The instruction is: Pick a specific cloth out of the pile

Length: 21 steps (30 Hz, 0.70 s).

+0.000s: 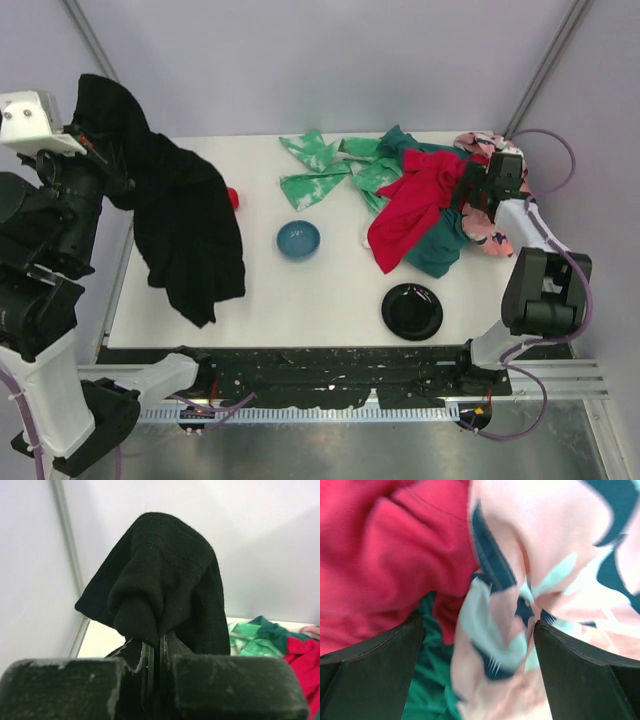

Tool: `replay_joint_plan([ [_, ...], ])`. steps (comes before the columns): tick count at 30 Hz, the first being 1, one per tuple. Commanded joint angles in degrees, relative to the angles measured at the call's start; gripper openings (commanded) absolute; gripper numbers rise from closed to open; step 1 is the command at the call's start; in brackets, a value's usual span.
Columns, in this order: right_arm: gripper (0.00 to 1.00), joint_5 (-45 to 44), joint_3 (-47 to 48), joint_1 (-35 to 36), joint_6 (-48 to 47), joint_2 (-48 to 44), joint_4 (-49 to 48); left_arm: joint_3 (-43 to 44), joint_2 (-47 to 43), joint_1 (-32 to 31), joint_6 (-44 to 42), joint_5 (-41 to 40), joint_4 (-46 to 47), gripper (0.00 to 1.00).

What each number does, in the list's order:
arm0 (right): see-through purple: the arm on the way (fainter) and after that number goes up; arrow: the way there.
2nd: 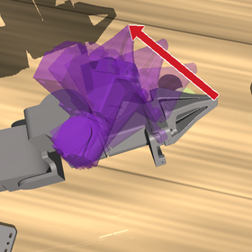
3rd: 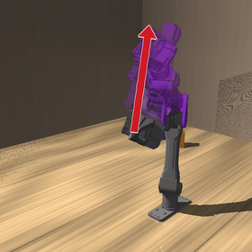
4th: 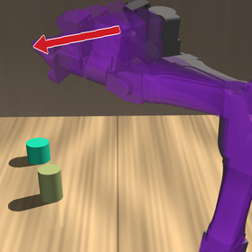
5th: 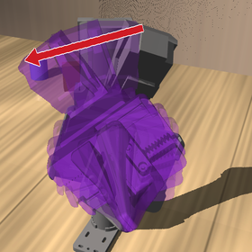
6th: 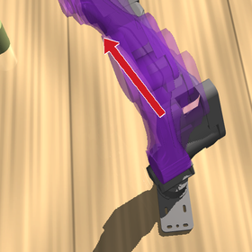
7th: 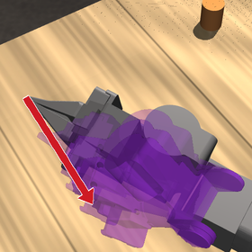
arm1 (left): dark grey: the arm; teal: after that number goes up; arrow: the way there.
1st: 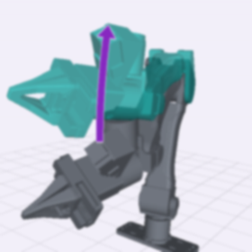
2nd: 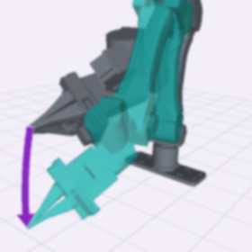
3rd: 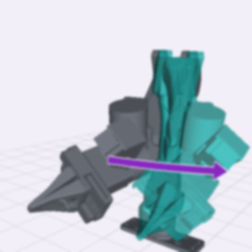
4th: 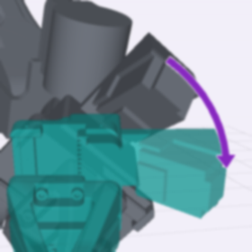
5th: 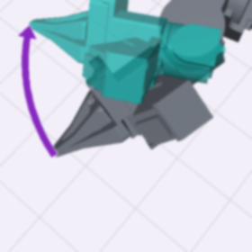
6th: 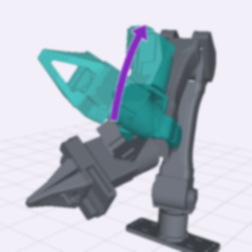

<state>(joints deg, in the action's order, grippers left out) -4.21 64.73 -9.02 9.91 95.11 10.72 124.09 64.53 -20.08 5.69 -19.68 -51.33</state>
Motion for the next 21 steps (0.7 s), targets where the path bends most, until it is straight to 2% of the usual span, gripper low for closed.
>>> replay_joint_plan([
  [1,0.95,-4.8,2.0,0.8,3.6,-13.8,6.5,-12.6,-4.7,0.1,-0.2,-9.5,2.9,0.00],
  [5,0.95,-3.7,1.9,0.8,3.8,-22.2,11.9,-25.8,-8.5,0.0,1.6,-9.9,5.5,0.00],
  [9,0.95,-2.0,-0.7,0.8,3.4,-30.9,15.7,-33.3,-8.6,0.7,10.5,-16.1,2.6,0.00],
  [13,0.95,1.6,-6.3,0.8,2.6,-40.5,15.6,-45.7,-11.0,2.1,16.0,-19.6,3.8,0.00],
  [21,0.95,2.9,-17.7,0.8,6.1,-53.9,15.6,-61.2,-13.4,3.6,33.1,-19.4,-6.8,0.00],
])
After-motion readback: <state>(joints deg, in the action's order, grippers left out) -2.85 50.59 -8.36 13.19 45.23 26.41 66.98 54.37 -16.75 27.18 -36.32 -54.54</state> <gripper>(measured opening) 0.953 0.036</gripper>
